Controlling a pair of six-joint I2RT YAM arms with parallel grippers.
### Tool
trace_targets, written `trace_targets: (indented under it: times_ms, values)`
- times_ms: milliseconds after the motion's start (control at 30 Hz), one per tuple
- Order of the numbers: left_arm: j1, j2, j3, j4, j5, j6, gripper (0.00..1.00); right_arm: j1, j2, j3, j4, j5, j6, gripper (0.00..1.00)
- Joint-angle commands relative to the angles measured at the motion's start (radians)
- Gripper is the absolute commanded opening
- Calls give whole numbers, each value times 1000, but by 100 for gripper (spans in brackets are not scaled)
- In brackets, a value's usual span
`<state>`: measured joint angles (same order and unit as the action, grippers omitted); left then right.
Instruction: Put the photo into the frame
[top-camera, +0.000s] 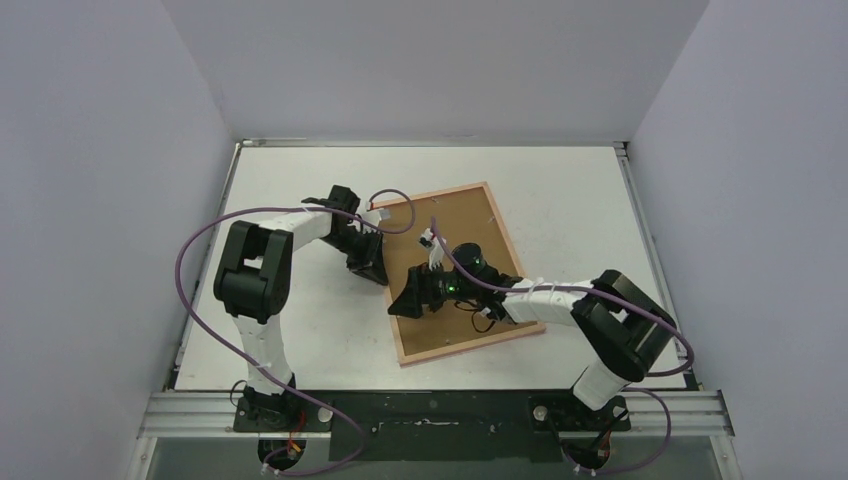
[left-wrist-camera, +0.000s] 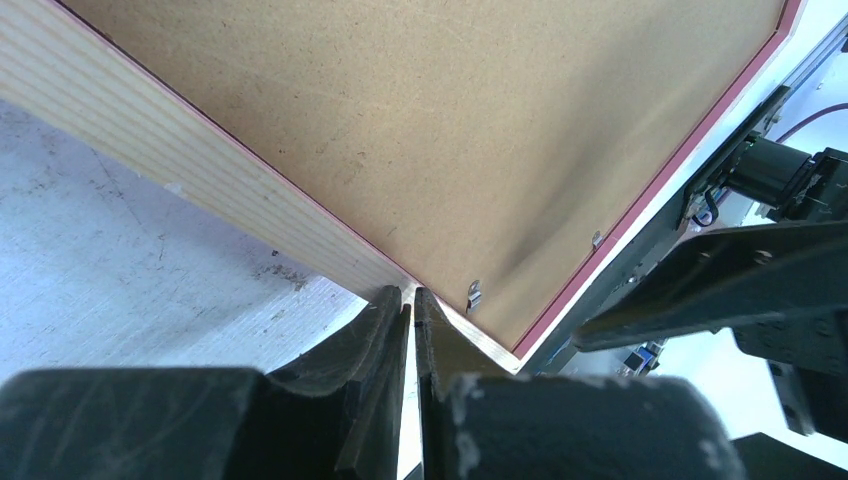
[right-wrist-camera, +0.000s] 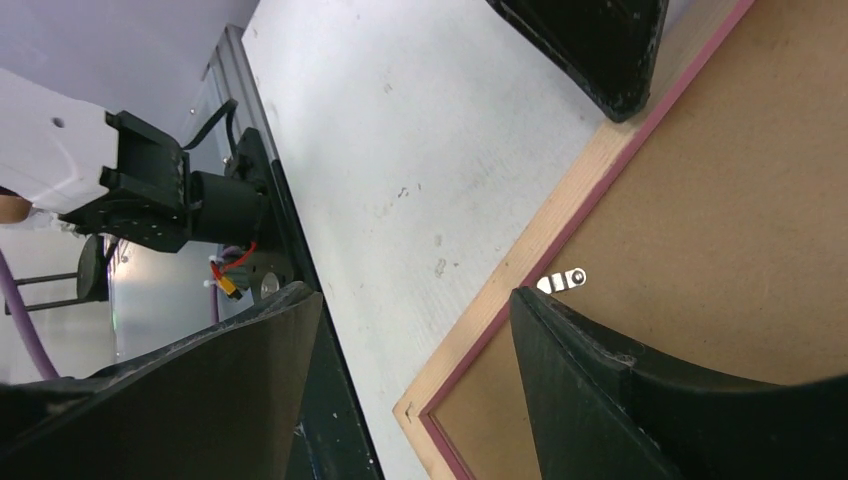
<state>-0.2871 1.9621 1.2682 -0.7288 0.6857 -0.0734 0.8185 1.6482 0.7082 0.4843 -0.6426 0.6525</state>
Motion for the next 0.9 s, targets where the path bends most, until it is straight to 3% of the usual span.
trace_targets:
  times_ms: [0,300,867]
  values:
    - [2,16,8,14,-59,23,8,-20,-44,-21,1,4,-45,71]
    - [2,16,10,16,-58,17,8,-1,72,-32,109,2,-2,70]
    - [2,11,10,15,-52,17,8,30,148,-26,189,32,37,68]
